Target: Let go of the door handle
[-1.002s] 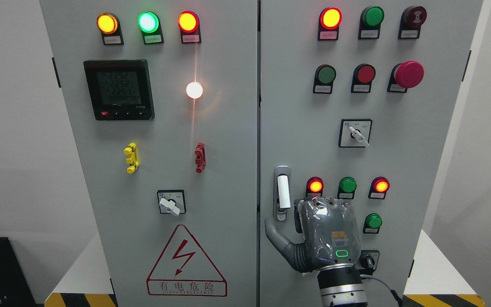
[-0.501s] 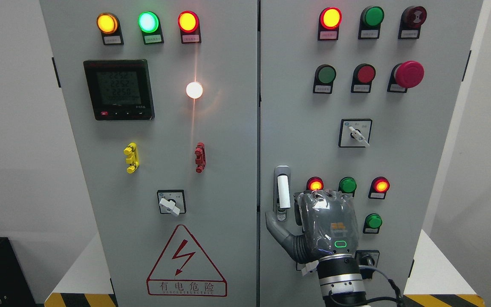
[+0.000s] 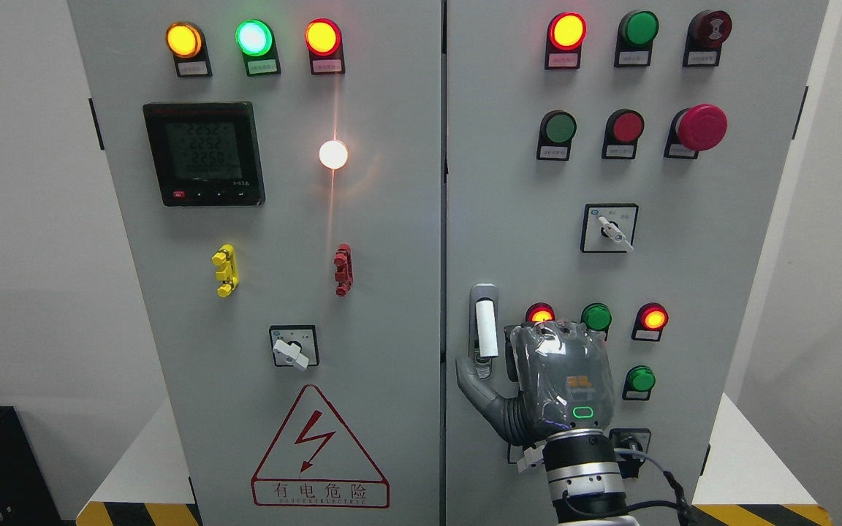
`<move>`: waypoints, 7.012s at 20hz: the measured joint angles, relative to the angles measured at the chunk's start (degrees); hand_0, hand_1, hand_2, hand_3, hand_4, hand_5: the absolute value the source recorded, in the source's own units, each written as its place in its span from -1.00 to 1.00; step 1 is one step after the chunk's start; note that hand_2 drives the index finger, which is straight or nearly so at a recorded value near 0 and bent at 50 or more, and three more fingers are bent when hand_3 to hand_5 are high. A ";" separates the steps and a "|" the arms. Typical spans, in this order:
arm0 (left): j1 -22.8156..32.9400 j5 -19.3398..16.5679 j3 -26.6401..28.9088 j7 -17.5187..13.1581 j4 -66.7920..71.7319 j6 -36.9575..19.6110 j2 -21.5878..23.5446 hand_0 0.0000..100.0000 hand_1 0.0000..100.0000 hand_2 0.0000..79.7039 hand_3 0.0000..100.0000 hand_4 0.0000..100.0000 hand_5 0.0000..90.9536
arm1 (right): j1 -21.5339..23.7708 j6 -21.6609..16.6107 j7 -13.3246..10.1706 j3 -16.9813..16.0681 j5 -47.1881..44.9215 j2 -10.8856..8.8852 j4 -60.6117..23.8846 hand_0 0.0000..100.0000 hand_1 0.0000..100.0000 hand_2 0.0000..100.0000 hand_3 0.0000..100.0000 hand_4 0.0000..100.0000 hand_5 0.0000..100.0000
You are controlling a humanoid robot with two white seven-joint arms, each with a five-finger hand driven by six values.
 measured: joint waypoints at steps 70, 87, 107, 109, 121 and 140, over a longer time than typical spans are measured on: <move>0.00 -0.01 0.00 0.00 -0.01 0.00 0.00 -0.76 0.11 -1.00 -1.00 -1.00 -1.00 | 0.34 1.34 -0.95 -1.31 -0.26 0.09 -0.09 -0.07 -0.37 0.85 1.00 0.99 0.96; 0.00 -0.01 0.00 0.00 -0.01 0.00 0.00 -0.76 0.11 -1.00 -1.00 -1.00 -1.00 | 0.35 1.68 -1.08 -1.72 -0.27 0.09 -0.47 -0.04 -0.37 0.86 1.00 1.00 0.97; 0.00 0.00 0.00 0.00 0.01 0.00 0.00 -0.76 0.11 -1.00 -1.00 -1.00 -1.00 | 0.32 1.70 -1.34 -2.21 -0.12 0.09 -0.75 -0.03 -0.31 0.86 1.00 1.00 0.98; 0.00 0.00 0.00 0.00 0.01 0.00 0.00 -0.76 0.11 -1.00 -1.00 -1.00 -1.00 | 0.32 1.69 -1.34 -2.23 -0.12 0.09 -0.77 -0.03 -0.31 0.86 1.00 1.00 0.98; 0.00 0.00 0.00 0.00 0.00 0.00 0.00 -0.76 0.11 -1.00 -1.00 -1.00 -1.00 | 0.33 1.70 -1.03 -2.57 -0.10 0.09 -1.09 0.01 -0.32 0.86 1.00 1.00 0.98; 0.00 -0.01 0.00 0.00 0.00 0.00 0.00 -0.76 0.11 -1.00 -1.00 -1.00 -1.00 | 0.33 1.69 -1.50 -3.06 -0.07 0.12 -1.36 0.03 -0.33 0.86 1.00 1.00 0.98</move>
